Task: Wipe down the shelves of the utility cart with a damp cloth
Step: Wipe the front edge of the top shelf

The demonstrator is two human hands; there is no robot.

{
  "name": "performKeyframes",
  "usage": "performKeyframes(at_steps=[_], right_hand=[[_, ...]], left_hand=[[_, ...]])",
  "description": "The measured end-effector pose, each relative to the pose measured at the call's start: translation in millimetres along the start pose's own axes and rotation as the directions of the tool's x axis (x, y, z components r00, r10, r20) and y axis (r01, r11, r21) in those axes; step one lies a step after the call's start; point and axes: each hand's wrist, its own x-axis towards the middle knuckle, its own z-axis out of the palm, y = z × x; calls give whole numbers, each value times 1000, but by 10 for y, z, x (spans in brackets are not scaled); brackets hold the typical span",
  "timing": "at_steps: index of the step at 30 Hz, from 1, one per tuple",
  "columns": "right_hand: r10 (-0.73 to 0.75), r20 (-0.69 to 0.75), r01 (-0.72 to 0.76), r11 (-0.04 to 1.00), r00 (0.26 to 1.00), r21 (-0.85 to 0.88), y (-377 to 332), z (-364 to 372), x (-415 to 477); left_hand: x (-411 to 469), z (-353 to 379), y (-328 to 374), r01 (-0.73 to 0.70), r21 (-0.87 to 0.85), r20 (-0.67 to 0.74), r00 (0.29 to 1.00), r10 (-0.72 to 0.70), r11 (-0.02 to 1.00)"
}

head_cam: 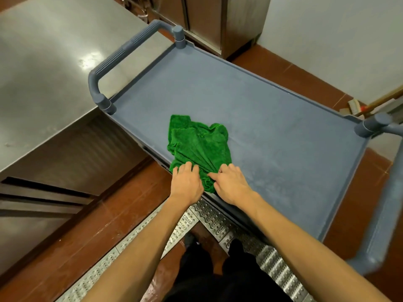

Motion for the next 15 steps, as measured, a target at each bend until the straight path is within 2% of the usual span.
performKeyframes(at_steps=[7, 15], right_hand=[[11, -1, -11, 999, 1000, 44, 221, 77, -355], [127, -24, -123, 985, 992, 120, 379, 172, -714]], left_hand=[[-174, 55, 375, 0, 4, 2, 1000, 0, 1000], [-309, 121, 728, -60, -22, -4, 998, 60, 998]])
